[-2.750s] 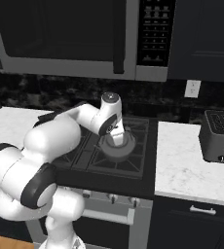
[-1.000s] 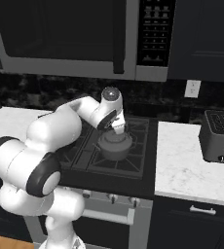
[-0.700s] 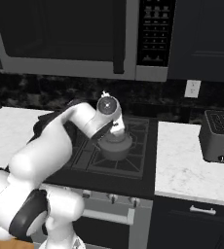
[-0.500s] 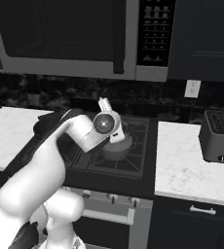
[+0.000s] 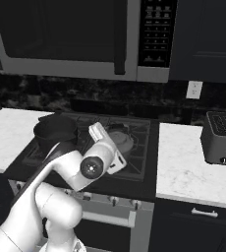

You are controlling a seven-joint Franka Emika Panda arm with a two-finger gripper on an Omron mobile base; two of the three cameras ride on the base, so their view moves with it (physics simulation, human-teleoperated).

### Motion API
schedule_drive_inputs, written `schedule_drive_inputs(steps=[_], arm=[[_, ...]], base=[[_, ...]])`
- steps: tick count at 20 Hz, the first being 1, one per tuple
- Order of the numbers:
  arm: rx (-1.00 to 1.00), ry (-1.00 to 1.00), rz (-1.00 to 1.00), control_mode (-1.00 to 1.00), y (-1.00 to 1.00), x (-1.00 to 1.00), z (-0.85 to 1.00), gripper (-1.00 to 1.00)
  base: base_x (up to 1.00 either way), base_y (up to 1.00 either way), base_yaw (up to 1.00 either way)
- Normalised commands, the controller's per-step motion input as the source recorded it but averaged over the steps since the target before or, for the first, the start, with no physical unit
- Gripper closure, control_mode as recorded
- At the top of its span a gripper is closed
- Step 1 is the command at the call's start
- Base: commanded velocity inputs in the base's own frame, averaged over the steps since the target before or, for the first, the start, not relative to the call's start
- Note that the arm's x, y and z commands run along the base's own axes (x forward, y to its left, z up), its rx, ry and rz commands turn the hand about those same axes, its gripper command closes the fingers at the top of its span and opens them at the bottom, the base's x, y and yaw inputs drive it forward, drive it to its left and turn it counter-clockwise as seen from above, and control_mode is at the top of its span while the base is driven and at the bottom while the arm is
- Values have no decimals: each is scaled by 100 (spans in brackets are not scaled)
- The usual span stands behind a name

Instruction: Pick the kettle from the counter and place it on a stove burner. Then turn the burner on.

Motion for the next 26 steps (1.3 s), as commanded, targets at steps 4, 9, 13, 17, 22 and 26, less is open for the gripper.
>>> schedule_drive_inputs(steps=[4,9,13,17,22,26], arm=[[-28,35,0,-100,-31,-100,-45,-100],[-32,47,2,-100,-67,-100,-72,-100],[-36,45,4,-100,-62,-87,-100,-100],[-31,6,9,-100,-32,-65,-100,-100],[-23,-47,38,-100,-20,-38,-72,-100],[-25,-40,48,-100,5,-12,-51,-100]], base=[[0,0,0],[0,0,0],[0,0,0],[0,0,0],[0,0,0],[0,0,0]])
